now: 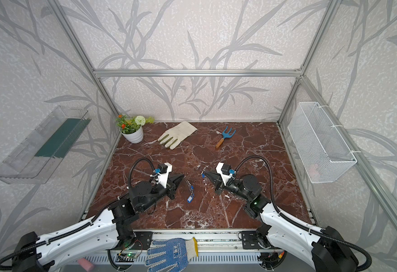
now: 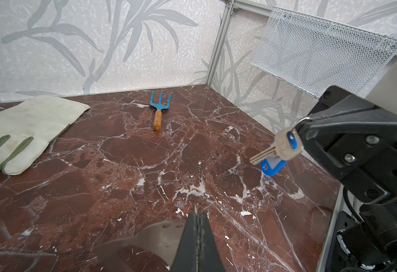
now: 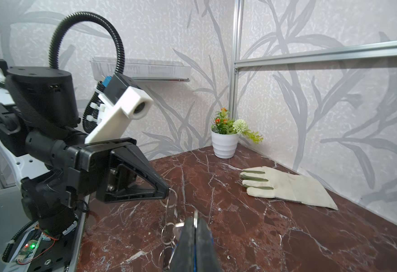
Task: Attach keys to a key ring
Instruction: Insert the key into the keyring.
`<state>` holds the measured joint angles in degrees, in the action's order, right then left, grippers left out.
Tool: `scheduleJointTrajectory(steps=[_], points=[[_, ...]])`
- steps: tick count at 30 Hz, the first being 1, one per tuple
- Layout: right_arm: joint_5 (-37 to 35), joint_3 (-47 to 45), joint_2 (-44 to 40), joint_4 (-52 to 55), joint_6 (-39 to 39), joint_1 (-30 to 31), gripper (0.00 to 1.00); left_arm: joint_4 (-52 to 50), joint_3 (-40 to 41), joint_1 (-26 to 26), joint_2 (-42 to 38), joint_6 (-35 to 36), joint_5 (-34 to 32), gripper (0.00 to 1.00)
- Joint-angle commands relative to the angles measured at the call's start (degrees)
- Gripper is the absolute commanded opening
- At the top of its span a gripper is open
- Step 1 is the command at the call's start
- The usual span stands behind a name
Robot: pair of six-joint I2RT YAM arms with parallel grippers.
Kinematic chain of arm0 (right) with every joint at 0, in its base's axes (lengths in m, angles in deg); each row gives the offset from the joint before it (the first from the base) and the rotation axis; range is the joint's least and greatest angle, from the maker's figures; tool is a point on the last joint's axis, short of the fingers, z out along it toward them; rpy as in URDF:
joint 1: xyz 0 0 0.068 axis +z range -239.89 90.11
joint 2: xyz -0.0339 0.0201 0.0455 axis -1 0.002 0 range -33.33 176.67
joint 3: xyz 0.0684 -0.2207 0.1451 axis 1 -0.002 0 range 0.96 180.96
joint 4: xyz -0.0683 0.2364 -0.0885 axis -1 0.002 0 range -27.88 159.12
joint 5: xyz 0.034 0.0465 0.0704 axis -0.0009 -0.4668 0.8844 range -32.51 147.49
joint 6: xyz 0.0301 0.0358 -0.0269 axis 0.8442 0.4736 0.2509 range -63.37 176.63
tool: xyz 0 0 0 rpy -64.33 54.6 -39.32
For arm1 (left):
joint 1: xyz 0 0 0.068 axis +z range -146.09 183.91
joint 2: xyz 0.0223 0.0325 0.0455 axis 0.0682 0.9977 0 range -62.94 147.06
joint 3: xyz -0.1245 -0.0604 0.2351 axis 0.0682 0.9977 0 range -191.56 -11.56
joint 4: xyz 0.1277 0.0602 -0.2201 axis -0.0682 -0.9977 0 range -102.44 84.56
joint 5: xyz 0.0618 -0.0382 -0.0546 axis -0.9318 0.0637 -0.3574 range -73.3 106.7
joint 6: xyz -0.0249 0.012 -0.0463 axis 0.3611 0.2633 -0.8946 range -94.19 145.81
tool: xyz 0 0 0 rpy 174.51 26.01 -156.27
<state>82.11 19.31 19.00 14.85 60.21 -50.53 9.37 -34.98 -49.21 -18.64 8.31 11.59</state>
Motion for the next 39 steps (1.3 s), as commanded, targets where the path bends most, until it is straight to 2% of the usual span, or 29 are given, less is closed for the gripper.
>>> scheduleJointTrajectory(steps=[1, 5, 13, 16, 20, 26, 28, 39], points=[[3.54, 0.11, -0.22, -5.07, 0.39, -0.24, 0.0, 1.2, -1.98, 0.04, -0.35, 0.97, -0.42, 0.0], [4.51, 0.46, 0.21, -5.51, 0.93, -0.32, 0.0, 1.28, -1.89, 0.03, -0.44, 1.03, -0.28, 0.0], [4.74, 0.65, -0.61, -2.76, -3.27, -0.33, 0.0, 1.89, -1.67, 0.02, -0.88, 1.83, 0.15, 0.0], [5.22, 0.24, -1.13, -2.93, -5.71, -0.33, 0.0, 3.02, -1.07, 0.04, -0.99, 2.18, 0.12, 0.0], [5.07, -0.05, -1.21, -2.05, -13.01, 0.2, 0.0, 3.9, -0.44, 0.04, -1.38, 2.57, -0.67, 0.0], [-9.53, -1.72, -2.66, 0.42, -29.67, 6.93, 0.0, 4.45, 0.02, 0.04, -1.87, 3.23, -1.57, 0.0], [-13.05, -2.9, -3.07, -1.57, -32.53, 8.63, 0.0, 4.53, 0.04, 0.04, -2.04, 3.33, -1.88, 0.0], [-22.03, -4.89, -3.82, -3.77, -44.15, 15.81, 0.0, 4.48, 0.05, 0.04, -2.7, 3.76, -2.29, 0.0]])
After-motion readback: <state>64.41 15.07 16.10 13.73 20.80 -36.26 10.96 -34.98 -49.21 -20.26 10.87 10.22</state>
